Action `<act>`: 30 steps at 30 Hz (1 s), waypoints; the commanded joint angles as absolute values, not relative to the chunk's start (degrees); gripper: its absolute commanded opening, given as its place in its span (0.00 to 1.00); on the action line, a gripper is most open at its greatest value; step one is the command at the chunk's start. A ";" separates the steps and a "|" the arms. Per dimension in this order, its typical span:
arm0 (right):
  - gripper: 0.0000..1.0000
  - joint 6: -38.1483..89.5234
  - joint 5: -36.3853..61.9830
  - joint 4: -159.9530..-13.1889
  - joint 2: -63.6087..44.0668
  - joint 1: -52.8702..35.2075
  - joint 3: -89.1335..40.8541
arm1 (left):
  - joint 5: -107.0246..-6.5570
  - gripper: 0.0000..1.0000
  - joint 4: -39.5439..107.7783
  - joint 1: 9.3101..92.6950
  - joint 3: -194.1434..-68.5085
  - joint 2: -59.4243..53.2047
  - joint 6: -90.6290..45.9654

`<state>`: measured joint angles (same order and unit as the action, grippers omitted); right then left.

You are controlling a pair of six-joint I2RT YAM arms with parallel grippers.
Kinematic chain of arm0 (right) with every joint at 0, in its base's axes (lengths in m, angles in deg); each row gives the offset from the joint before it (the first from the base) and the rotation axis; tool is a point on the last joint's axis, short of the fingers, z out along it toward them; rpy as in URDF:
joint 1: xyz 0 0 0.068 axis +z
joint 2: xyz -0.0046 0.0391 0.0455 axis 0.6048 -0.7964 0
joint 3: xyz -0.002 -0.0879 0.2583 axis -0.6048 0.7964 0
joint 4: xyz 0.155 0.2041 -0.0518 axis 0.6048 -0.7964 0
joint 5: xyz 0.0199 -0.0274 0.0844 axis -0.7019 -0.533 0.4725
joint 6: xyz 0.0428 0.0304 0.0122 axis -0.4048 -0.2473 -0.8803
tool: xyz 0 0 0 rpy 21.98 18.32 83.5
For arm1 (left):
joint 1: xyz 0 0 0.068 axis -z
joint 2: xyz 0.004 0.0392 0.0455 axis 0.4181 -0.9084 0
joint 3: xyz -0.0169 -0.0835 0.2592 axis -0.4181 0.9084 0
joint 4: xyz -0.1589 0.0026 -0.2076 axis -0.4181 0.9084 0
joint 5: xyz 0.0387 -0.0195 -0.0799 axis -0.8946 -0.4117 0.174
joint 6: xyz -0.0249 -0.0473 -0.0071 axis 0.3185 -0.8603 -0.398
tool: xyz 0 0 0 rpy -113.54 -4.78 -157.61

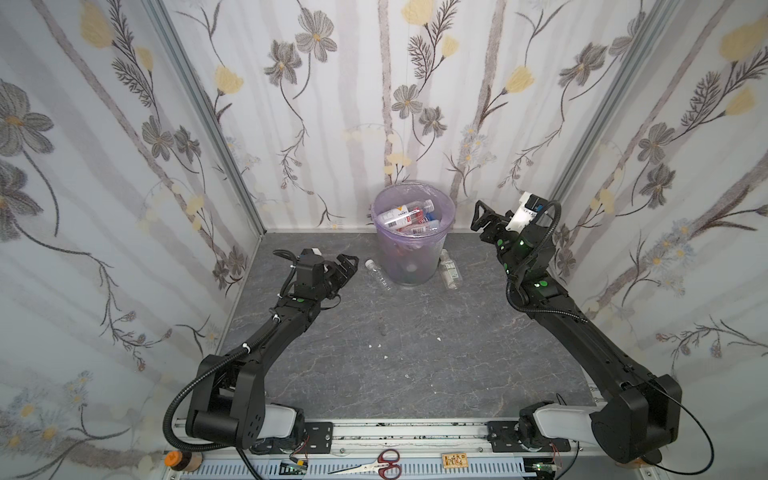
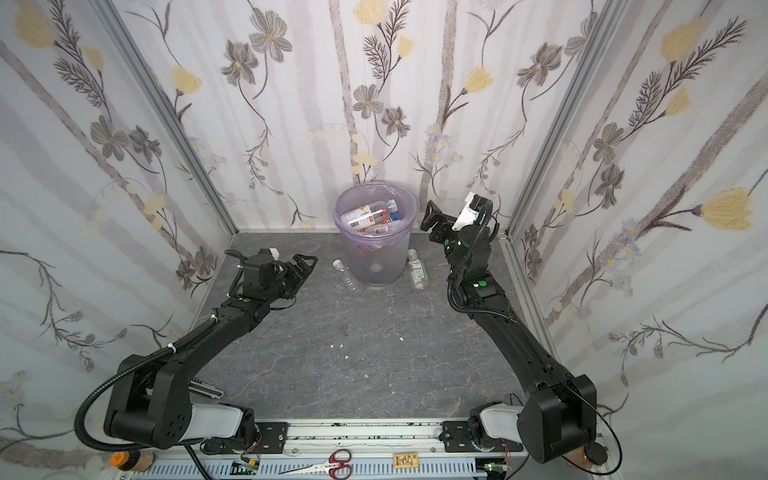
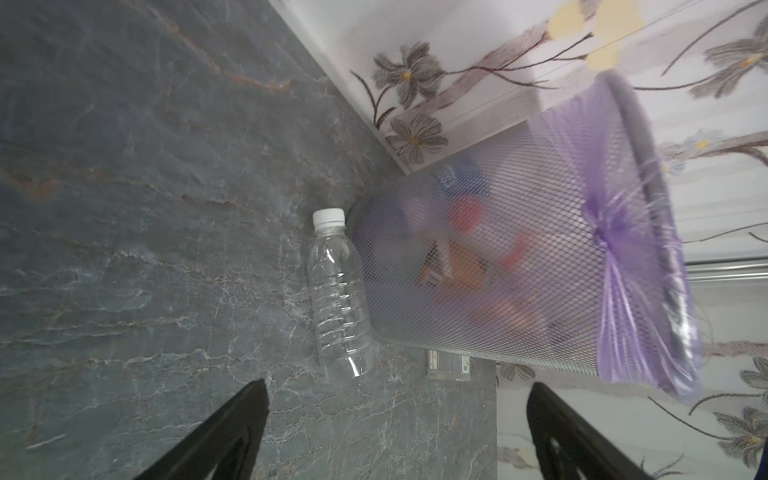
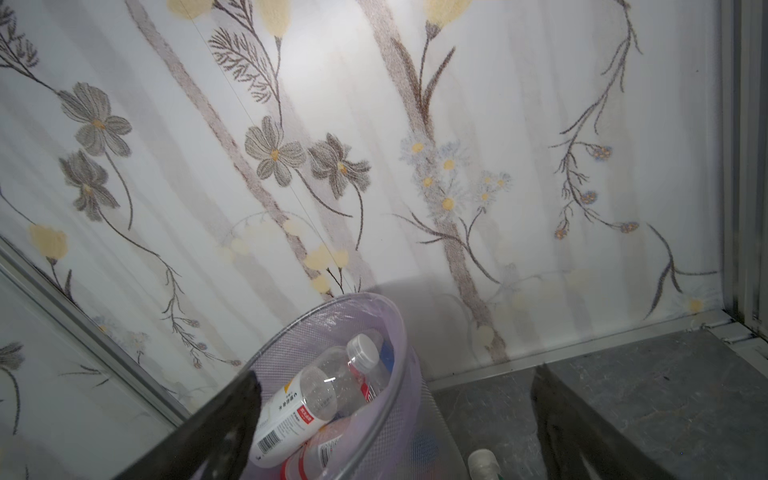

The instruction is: Throw the plastic bottles in the bin

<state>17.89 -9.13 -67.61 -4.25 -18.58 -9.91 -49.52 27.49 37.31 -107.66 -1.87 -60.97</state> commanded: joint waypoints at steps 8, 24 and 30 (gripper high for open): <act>1.00 16.25 -1.55 -66.71 1.09 -16.79 1.69 | -41.18 1.00 26.98 36.40 -119.52 -19.89 -65.49; 1.00 16.67 2.45 -65.97 4.52 -15.25 8.64 | -42.63 0.87 31.86 36.13 -138.98 -41.74 -58.65; 1.00 17.49 2.07 -66.03 5.55 -15.33 8.82 | -42.76 0.83 33.74 36.20 -144.03 -46.08 -56.92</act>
